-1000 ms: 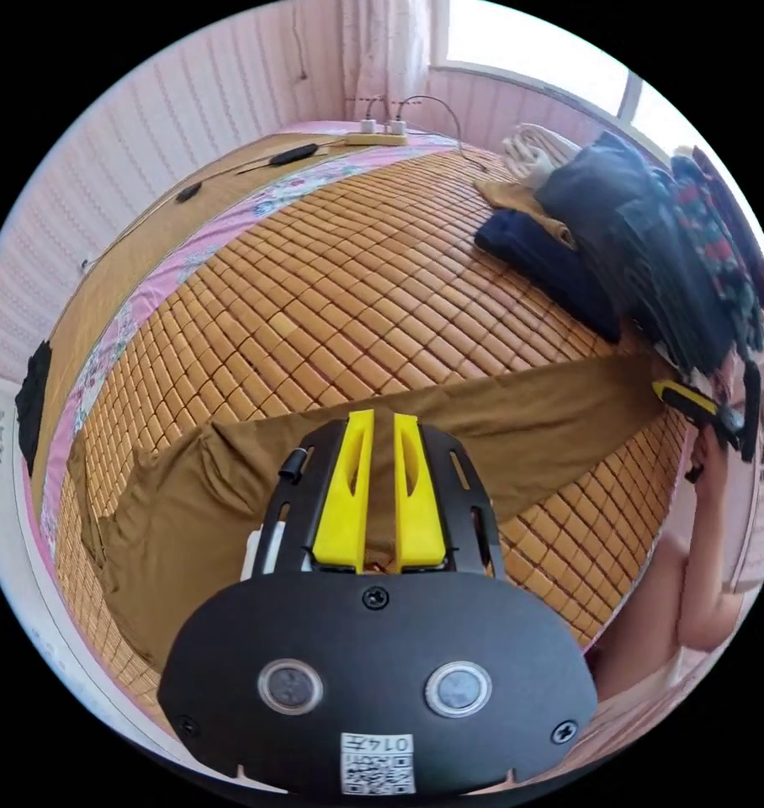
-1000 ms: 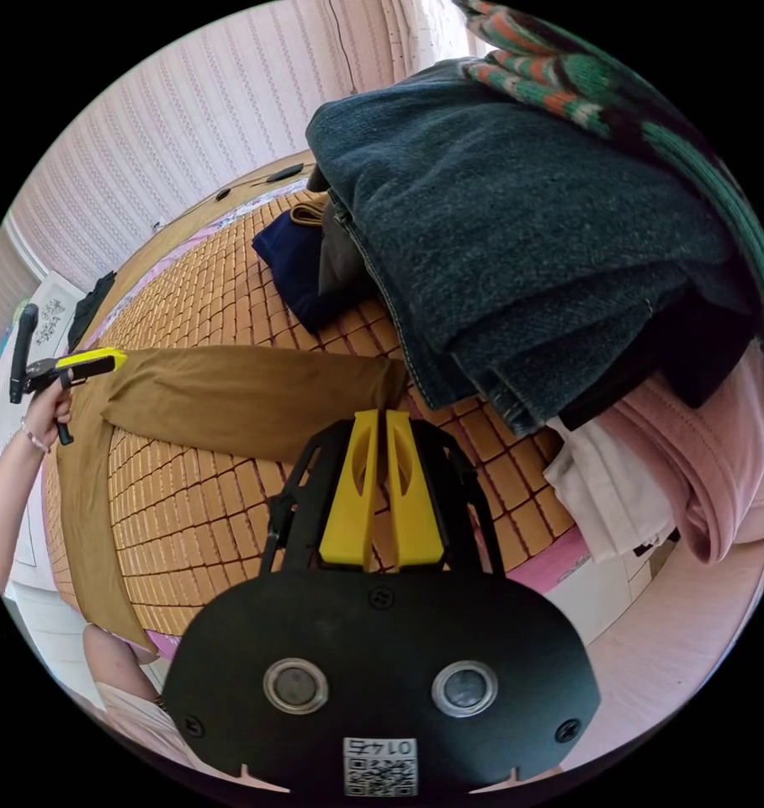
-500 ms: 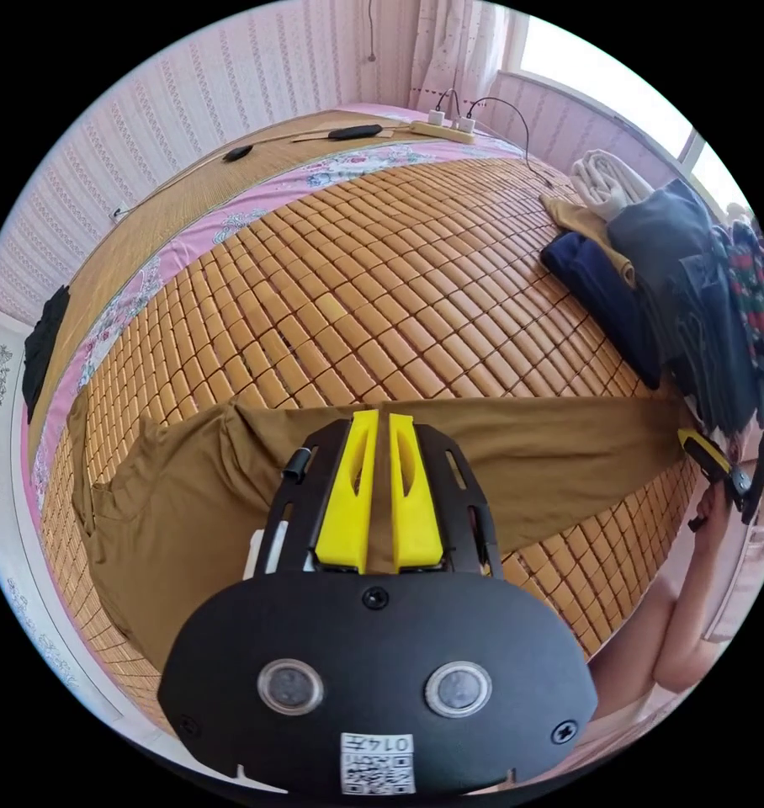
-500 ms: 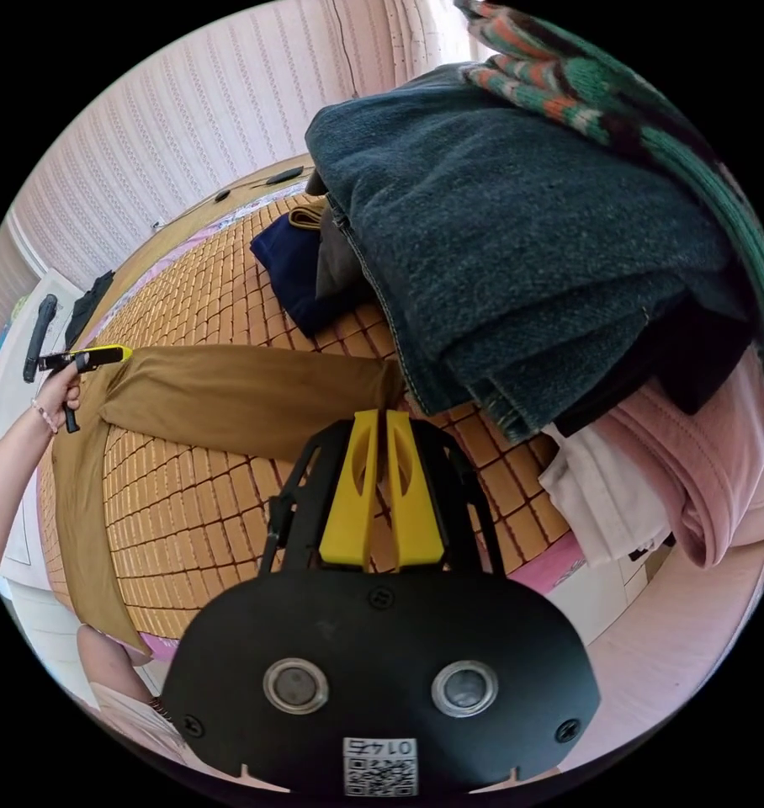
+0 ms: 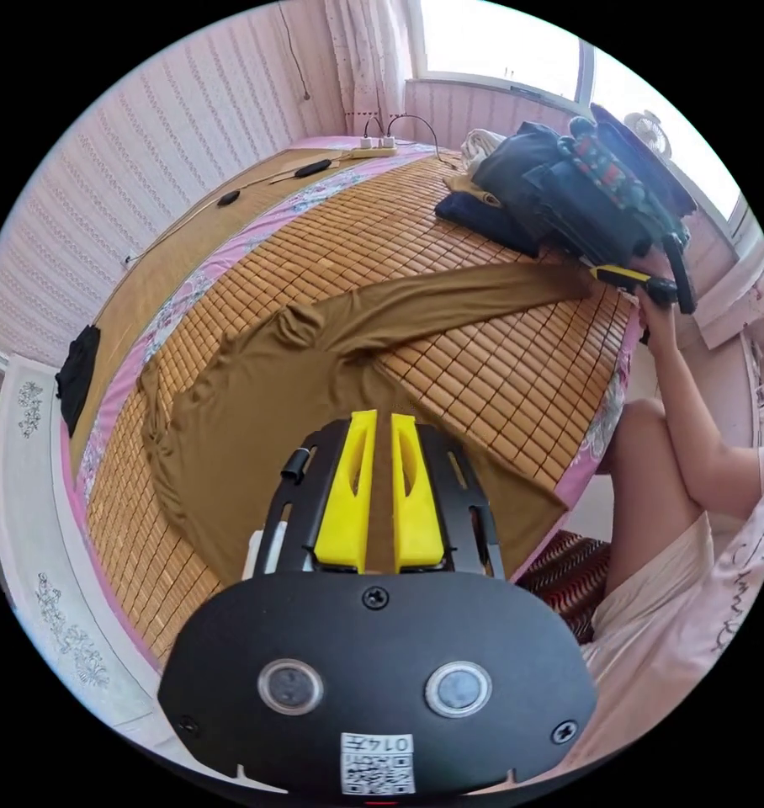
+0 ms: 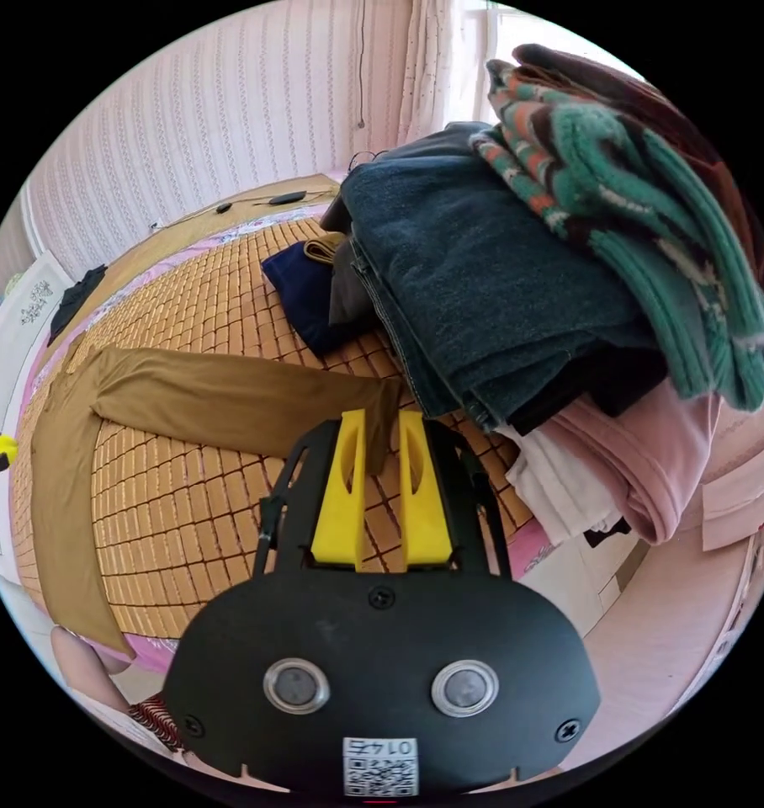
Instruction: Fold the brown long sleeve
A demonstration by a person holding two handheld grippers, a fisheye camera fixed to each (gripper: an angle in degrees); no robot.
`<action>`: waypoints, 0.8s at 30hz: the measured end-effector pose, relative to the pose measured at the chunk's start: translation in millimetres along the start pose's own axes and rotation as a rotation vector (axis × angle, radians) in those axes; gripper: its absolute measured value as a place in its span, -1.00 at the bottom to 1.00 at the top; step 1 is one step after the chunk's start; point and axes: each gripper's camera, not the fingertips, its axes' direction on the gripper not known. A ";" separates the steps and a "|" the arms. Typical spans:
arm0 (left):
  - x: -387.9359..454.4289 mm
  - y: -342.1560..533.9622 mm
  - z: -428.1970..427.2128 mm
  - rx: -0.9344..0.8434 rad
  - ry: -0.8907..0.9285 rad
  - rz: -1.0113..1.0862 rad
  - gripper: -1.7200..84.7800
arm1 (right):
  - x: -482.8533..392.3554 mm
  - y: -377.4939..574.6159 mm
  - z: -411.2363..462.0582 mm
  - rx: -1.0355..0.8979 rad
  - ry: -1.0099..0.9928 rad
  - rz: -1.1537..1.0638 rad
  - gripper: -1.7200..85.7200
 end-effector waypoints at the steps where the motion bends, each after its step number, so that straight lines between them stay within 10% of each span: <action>1: -2.6 29.3 -5.3 -0.029 -0.036 -0.006 -0.88 | -3.0 3.4 -2.9 0.011 0.013 0.002 -0.80; 24: -103.1 404.0 -16.9 -0.001 0.052 -0.574 -0.82 | -424.3 138.5 -16.3 -0.260 -0.469 -0.914 -0.76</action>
